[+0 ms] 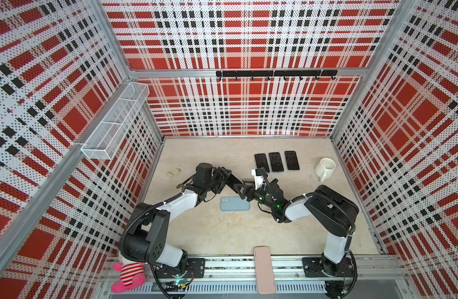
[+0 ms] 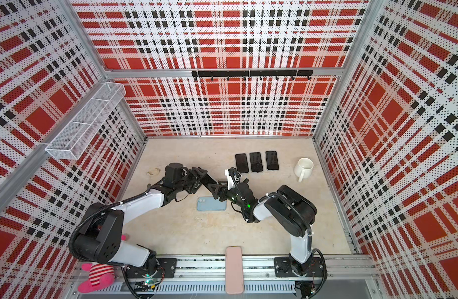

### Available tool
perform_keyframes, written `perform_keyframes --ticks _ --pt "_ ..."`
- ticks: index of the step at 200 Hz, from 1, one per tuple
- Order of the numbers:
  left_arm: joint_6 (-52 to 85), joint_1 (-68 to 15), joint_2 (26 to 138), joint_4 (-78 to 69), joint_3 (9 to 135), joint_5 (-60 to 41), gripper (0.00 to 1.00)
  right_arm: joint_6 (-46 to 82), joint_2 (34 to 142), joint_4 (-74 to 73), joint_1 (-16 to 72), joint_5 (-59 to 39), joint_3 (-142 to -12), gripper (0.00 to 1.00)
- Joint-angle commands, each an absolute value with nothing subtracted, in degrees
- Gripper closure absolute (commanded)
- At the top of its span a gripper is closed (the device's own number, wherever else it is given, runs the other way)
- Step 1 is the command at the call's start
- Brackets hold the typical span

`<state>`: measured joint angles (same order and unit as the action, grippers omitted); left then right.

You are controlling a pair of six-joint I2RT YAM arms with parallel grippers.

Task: Put the phone into the phone case
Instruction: 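Lift the black phone with the left gripper while right gripper grasps its edge, then release the phone from the left gripper and move it over the pale blue case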

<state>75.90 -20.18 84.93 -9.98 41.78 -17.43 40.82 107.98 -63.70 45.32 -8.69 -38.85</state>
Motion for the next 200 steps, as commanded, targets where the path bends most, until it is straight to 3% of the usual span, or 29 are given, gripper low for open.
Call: perform_keyframes --ticks 1,68,136,156,180,188,200 --pt "81.47 -21.13 82.79 -17.97 41.72 -16.98 0.73 40.16 109.72 -68.12 46.05 -6.94 -40.66 0.3" --pt "80.48 -21.44 82.71 -16.7 42.36 -17.45 0.72 40.53 112.25 -70.59 46.09 -8.1 -41.42 0.63" --pt "79.68 -22.05 82.44 -16.06 41.42 -17.47 0.68 39.73 111.5 -70.99 46.05 -8.47 -41.22 0.84" --pt "79.63 -22.28 82.54 -16.75 41.07 -17.38 0.6 39.72 110.87 -71.06 46.01 -8.94 -41.02 0.89" --pt "78.76 -22.37 82.83 -17.9 40.8 -17.13 0.41 38.62 109.36 -71.12 45.93 -8.88 -40.18 1.0" --pt "78.62 -22.24 82.88 -18.82 40.44 -17.11 0.31 37.72 108.91 -70.72 45.52 -8.79 -39.85 1.0" --pt "76.88 -21.82 83.33 -19.34 40.53 -17.35 0.08 37.52 108.53 -70.4 44.4 -8.95 -38.87 1.0"
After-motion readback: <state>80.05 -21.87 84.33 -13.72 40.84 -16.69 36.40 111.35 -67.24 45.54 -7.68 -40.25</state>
